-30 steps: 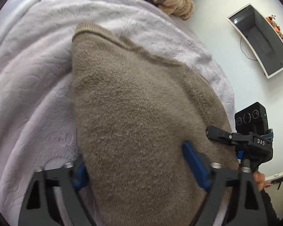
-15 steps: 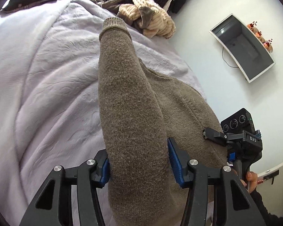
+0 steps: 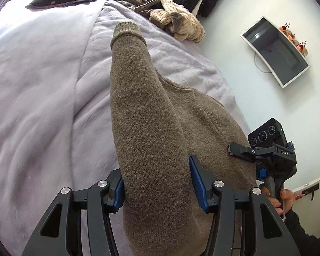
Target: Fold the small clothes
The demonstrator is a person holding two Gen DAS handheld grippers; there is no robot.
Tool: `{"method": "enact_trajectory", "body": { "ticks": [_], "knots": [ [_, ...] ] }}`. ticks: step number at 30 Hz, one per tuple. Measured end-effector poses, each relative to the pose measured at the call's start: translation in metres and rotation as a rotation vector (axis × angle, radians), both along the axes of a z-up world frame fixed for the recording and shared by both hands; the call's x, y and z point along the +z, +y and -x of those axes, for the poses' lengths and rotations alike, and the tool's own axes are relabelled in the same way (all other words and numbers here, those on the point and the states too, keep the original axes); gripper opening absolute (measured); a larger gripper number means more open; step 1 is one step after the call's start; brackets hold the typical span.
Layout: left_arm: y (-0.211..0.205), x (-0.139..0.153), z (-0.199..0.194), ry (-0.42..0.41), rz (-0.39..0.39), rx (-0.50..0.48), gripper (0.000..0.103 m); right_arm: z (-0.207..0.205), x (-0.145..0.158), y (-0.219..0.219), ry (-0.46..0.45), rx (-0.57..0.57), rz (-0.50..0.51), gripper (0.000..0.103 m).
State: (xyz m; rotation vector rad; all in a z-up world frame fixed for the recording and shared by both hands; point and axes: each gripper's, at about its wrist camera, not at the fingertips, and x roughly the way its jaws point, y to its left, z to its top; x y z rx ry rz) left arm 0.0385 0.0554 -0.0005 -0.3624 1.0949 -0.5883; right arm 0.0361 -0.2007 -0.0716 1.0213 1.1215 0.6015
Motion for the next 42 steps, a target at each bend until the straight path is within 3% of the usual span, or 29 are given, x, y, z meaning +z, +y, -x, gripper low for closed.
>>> {"method": "enact_trajectory", "body": {
  "ticks": [5,11,15,19,21,25,31,35,37,38,41,42],
  "knots": [
    [0.015,-0.031,0.017,0.056,-0.01,0.03,0.054,-0.007,-0.022,0.02,0.035,0.006,0.065,0.034],
    [0.031,-0.065,0.026,0.099,-0.061,0.109,0.057,-0.009,-0.042,0.011,0.063,-0.037,0.206,0.036],
    [0.047,-0.058,0.036,0.031,-0.131,0.176,0.079,-0.003,-0.031,0.0,0.053,-0.043,0.416,0.047],
    [0.059,-0.05,0.039,-0.021,-0.236,0.231,0.079,0.004,-0.017,-0.014,0.013,-0.084,0.558,0.048],
    [0.065,-0.05,0.043,-0.024,-0.251,0.244,0.079,0.005,-0.014,-0.018,0.007,-0.106,0.575,0.047],
    [0.062,-0.047,0.051,-0.044,-0.282,0.247,0.079,0.018,0.001,-0.017,-0.027,-0.125,0.62,0.033],
    [0.041,-0.038,0.069,-0.087,-0.342,0.205,0.079,0.04,0.031,0.01,-0.132,-0.065,0.687,0.031],
    [0.032,-0.037,0.079,-0.092,-0.336,0.19,0.079,0.053,0.03,0.025,-0.115,-0.001,0.743,0.032],
    [0.03,-0.037,0.083,-0.087,-0.326,0.194,0.079,0.059,0.023,0.021,-0.076,-0.005,0.722,0.047],
    [0.03,-0.037,0.085,-0.085,-0.322,0.195,0.079,0.059,0.018,0.02,-0.058,-0.007,0.688,0.049],
    [0.028,-0.037,0.089,-0.083,-0.313,0.194,0.079,0.066,0.006,0.016,-0.024,0.004,0.615,0.048],
    [0.026,-0.037,0.091,-0.084,-0.316,0.191,0.079,0.067,0.005,0.019,-0.032,0.013,0.62,0.037]
  ]
}}
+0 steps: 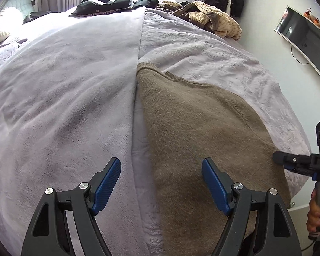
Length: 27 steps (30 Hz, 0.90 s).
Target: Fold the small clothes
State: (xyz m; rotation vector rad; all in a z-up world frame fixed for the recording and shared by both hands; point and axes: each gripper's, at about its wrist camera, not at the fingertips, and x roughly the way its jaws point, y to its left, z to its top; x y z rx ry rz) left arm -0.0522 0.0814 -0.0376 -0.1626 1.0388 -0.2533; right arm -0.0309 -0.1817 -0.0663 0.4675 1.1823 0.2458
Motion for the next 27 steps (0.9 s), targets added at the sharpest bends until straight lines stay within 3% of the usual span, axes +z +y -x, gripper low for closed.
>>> {"method": "enact_trajectory", "body": {
  "ticks": [1,4,8,15,22,27],
  "knots": [
    [-0.002,0.0,0.001,-0.001,-0.005,-0.004,0.079,0.001,0.0,0.003,-0.01,0.009,0.02,0.024],
    [-0.006,-0.003,0.007,0.001,-0.016,-0.005,0.079,0.007,0.004,0.012,-0.056,0.039,0.128,0.022],
    [-0.007,-0.008,0.012,0.011,-0.004,-0.001,0.079,0.012,-0.01,0.01,-0.043,0.037,0.182,0.022],
    [-0.009,-0.014,0.019,0.024,-0.007,0.008,0.079,0.027,-0.022,-0.002,-0.053,0.006,0.148,0.023],
    [-0.014,-0.01,0.024,0.024,-0.047,0.011,0.079,0.042,-0.016,-0.016,-0.033,-0.029,0.041,0.026],
    [-0.016,-0.006,0.023,0.022,-0.065,0.013,0.079,0.049,0.001,-0.02,-0.05,-0.042,0.081,0.026]
  ]
}}
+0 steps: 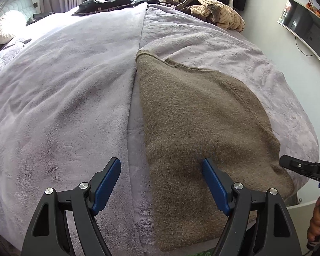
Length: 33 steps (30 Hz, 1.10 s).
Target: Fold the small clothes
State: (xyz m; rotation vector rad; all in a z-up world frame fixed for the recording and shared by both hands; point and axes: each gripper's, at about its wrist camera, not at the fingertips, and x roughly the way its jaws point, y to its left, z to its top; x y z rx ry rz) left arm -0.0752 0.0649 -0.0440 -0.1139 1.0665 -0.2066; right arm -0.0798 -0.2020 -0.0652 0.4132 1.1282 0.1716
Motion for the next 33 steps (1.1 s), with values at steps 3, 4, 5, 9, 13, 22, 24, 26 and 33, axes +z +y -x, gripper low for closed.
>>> {"method": "enact_trajectory", "body": {
  "ticks": [3,4,5,9,13,22,24,26,33],
  "knots": [
    [-0.003,0.0,-0.001,0.002,0.0,-0.004,0.08,0.002,0.004,-0.005,0.001,-0.015,0.011,0.026],
    [-0.003,-0.001,-0.001,0.004,-0.001,-0.005,0.079,0.002,0.004,-0.008,0.007,-0.022,0.016,0.026],
    [-0.004,-0.001,-0.001,0.007,-0.002,-0.007,0.08,0.001,0.004,-0.011,0.013,-0.031,0.019,0.026],
    [-0.005,-0.002,0.0,0.011,-0.008,-0.011,0.079,0.002,0.003,-0.014,0.023,-0.048,0.026,0.026],
    [-0.006,-0.005,0.0,0.018,-0.02,-0.015,0.08,-0.002,0.012,-0.003,-0.007,-0.027,0.069,0.026],
    [-0.019,-0.015,0.011,0.026,-0.048,-0.043,0.09,-0.037,0.037,0.053,-0.174,0.083,0.228,0.026],
    [-0.019,-0.016,0.013,0.025,-0.047,-0.04,0.091,-0.053,0.033,0.058,-0.166,0.084,0.244,0.026],
    [-0.018,-0.017,0.014,0.027,-0.041,-0.037,0.091,-0.073,0.017,0.059,-0.124,0.088,0.279,0.026],
    [-0.015,-0.019,0.016,0.036,-0.029,-0.034,0.091,-0.076,-0.014,0.059,-0.056,0.107,0.301,0.025]
  ]
}}
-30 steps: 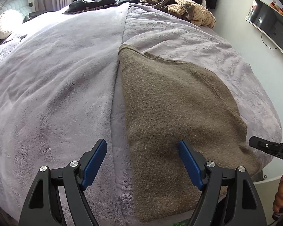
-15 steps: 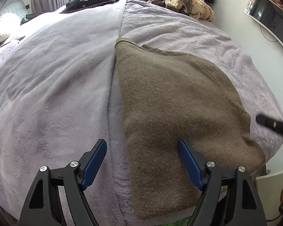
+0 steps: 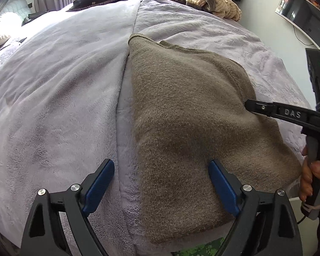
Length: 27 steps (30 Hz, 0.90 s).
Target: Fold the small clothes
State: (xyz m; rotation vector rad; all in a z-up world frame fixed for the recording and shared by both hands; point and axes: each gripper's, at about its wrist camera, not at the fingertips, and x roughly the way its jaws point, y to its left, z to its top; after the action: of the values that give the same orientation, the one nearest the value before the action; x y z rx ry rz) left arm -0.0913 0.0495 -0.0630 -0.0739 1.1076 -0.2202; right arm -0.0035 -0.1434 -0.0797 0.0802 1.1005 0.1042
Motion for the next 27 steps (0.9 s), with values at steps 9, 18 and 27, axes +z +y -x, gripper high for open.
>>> {"method": "enact_trajectory", "body": {
  "ticks": [9,18,27],
  "knots": [
    [0.002,0.003,-0.002,-0.002,0.006,0.009,0.091,0.03,0.024,-0.016,0.019,-0.063,-0.065,0.042],
    [0.002,0.022,-0.003,-0.025,-0.016,0.033,0.091,0.041,0.041,-0.011,0.021,-0.092,-0.032,0.082],
    [-0.002,0.045,-0.005,-0.091,-0.106,0.08,0.103,0.052,0.051,0.019,-0.011,-0.085,0.108,0.087]
  ]
}}
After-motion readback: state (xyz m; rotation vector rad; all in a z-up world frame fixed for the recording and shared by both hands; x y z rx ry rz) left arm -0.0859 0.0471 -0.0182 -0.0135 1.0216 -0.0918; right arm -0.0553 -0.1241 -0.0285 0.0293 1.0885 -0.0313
